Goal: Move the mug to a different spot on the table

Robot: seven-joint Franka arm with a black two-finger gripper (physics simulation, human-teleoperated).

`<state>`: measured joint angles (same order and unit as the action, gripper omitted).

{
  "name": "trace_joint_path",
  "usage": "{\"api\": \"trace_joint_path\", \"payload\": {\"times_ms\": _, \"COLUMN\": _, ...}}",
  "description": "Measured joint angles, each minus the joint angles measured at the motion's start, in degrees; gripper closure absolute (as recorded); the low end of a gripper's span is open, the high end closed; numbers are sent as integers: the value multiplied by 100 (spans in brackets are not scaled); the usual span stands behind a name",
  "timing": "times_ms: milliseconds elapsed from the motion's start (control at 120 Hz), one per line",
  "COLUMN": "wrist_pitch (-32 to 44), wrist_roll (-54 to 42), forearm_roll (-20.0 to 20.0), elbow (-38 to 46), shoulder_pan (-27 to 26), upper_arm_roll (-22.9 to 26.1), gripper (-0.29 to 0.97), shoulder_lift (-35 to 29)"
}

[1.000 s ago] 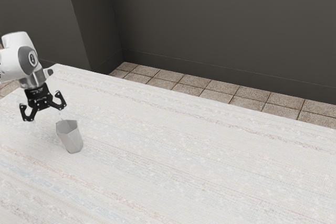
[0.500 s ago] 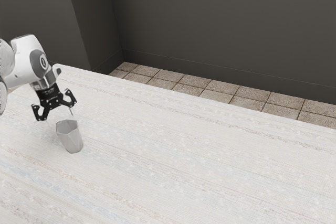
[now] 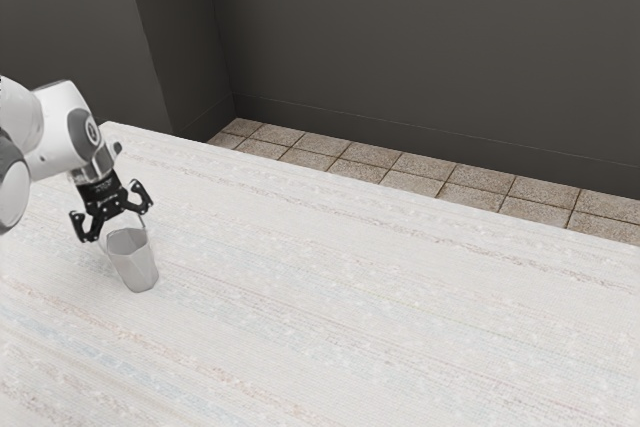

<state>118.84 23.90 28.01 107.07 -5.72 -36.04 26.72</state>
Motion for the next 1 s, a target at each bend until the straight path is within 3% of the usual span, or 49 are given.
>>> {"api": "trace_joint_path", "payload": {"times_ms": 458, "wrist_pitch": 95, "wrist_roll": 33, "forearm_roll": 88, "elbow": 17, "shoulder_pan": 0, "upper_arm_roll": 87, "gripper": 1, "shoulder_lift": 83}}
{"api": "trace_joint_path", "payload": {"times_ms": 717, "wrist_pitch": 90, "wrist_roll": 38, "forearm_roll": 86, "elbow": 18, "shoulder_pan": -9, "upper_arm_roll": 88, "gripper": 43, "shoulder_lift": 84}}
{"api": "trace_joint_path", "payload": {"times_ms": 1000, "wrist_pitch": 62, "wrist_roll": 63, "forearm_roll": 34, "elbow": 15, "shoulder_pan": -9, "upper_arm_roll": 87, "gripper": 54, "shoulder_lift": 65}}
